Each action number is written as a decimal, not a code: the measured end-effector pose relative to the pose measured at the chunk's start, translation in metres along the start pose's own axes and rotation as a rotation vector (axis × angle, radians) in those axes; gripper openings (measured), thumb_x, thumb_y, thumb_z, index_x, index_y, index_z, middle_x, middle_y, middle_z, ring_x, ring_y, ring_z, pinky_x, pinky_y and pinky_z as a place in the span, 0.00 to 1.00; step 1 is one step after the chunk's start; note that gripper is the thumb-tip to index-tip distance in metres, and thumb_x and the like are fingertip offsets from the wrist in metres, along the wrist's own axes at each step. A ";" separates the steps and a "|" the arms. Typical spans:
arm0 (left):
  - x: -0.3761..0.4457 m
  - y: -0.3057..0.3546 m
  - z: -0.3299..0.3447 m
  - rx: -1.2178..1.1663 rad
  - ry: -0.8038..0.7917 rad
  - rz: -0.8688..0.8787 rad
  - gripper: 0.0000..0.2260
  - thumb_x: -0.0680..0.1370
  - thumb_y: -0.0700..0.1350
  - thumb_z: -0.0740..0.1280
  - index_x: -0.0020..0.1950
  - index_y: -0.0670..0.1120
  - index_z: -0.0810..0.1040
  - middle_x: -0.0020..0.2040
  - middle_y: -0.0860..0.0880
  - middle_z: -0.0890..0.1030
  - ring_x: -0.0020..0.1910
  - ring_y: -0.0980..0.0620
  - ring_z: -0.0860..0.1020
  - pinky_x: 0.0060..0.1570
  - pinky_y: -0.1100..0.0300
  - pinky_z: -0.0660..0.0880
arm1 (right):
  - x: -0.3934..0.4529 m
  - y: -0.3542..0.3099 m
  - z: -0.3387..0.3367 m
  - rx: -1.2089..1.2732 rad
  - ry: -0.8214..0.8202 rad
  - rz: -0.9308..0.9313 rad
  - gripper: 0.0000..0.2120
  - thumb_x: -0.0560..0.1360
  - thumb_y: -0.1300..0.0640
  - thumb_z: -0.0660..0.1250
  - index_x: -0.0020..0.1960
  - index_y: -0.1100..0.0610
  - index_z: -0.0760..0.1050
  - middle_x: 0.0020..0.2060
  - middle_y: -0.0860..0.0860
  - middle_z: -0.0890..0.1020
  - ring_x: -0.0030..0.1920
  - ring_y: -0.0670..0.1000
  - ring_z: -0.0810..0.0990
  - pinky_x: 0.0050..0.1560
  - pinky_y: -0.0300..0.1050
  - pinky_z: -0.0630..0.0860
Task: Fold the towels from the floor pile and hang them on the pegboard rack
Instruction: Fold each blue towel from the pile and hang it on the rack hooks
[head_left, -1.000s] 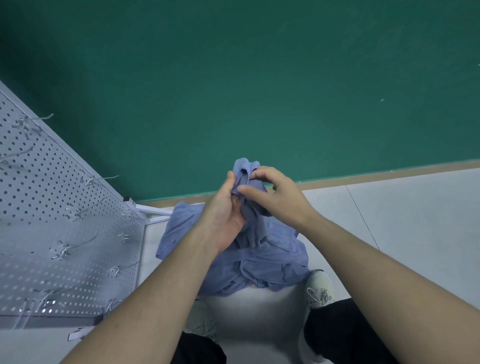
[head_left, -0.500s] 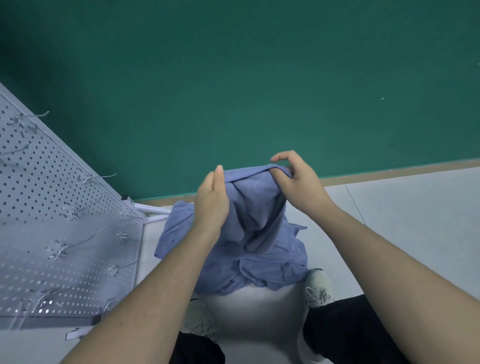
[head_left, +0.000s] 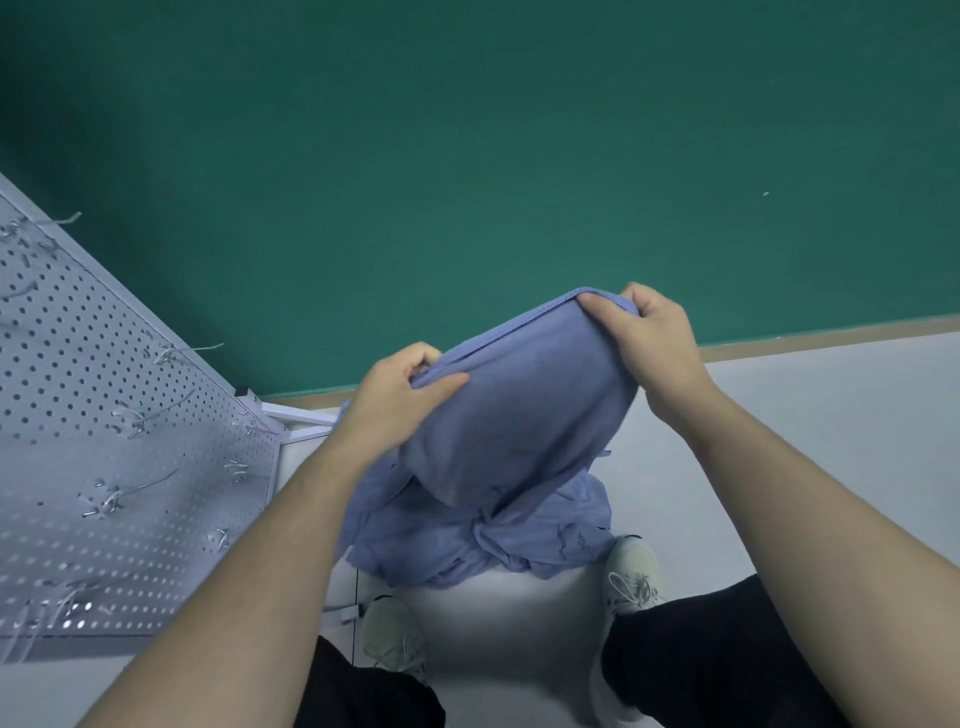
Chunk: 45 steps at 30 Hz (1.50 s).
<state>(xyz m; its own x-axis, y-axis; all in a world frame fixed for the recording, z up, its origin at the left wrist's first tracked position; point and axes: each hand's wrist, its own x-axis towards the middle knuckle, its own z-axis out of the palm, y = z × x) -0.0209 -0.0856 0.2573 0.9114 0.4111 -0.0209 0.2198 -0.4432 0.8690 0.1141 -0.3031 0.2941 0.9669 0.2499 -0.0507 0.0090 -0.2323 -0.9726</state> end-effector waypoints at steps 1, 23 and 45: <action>0.000 -0.002 -0.003 -0.032 0.024 -0.001 0.07 0.76 0.46 0.74 0.42 0.46 0.79 0.33 0.57 0.77 0.33 0.60 0.71 0.35 0.65 0.69 | 0.002 -0.002 -0.003 0.034 0.012 0.006 0.24 0.74 0.46 0.74 0.33 0.49 0.60 0.29 0.45 0.64 0.32 0.46 0.63 0.33 0.42 0.60; 0.011 -0.027 -0.007 -0.745 0.451 -0.474 0.06 0.76 0.44 0.74 0.43 0.48 0.77 0.42 0.49 0.82 0.42 0.50 0.78 0.41 0.58 0.76 | 0.009 0.033 0.006 -0.188 -0.042 0.017 0.08 0.80 0.51 0.66 0.44 0.53 0.75 0.37 0.47 0.77 0.40 0.50 0.75 0.54 0.57 0.80; -0.001 0.011 0.046 -0.839 0.212 -0.575 0.07 0.78 0.43 0.71 0.53 0.42 0.83 0.48 0.43 0.85 0.43 0.49 0.82 0.49 0.54 0.81 | -0.018 0.020 0.053 0.350 -0.156 0.365 0.17 0.77 0.54 0.73 0.37 0.52 0.65 0.33 0.53 0.73 0.34 0.52 0.75 0.32 0.42 0.79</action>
<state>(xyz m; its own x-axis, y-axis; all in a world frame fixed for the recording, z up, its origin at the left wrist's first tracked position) -0.0031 -0.1275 0.2441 0.6479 0.5526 -0.5243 0.2151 0.5276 0.8218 0.0835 -0.2628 0.2638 0.8415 0.3547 -0.4075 -0.4325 -0.0096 -0.9016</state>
